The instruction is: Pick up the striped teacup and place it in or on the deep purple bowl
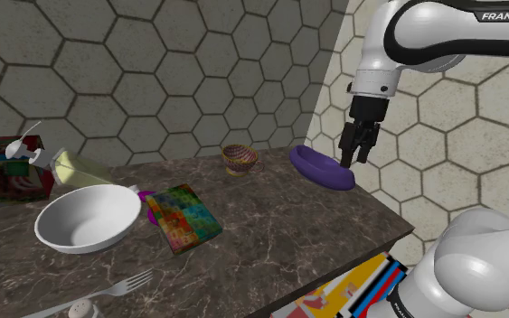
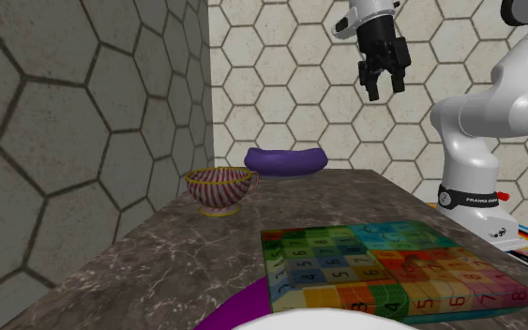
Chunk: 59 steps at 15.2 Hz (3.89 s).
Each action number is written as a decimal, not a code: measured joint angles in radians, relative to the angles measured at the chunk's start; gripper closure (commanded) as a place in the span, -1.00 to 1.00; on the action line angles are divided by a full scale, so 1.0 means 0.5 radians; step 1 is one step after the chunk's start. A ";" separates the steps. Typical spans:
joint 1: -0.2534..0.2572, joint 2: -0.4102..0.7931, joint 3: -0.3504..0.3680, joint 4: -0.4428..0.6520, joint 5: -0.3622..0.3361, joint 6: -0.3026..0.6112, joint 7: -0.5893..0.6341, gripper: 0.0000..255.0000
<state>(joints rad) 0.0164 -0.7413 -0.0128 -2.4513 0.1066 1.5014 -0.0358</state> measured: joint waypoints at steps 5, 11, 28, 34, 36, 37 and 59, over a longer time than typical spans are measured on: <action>0.019 0.197 0.063 0.044 0.017 0.197 0.046 -1.00; 0.036 0.583 0.161 0.175 0.004 0.544 0.130 -1.00; 0.099 1.794 0.332 1.047 -0.321 1.095 0.508 -1.00; 0.170 2.261 0.313 1.581 -0.480 1.080 0.621 -1.00; 0.180 2.310 0.309 1.611 -0.497 1.104 0.635 -1.00; 0.179 2.321 0.307 1.608 -0.500 1.120 0.635 -1.00; 0.180 2.395 0.298 1.561 -0.519 1.243 0.648 1.00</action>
<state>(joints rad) 0.1062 0.4561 0.1360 -1.6708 -0.1527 2.1226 0.2881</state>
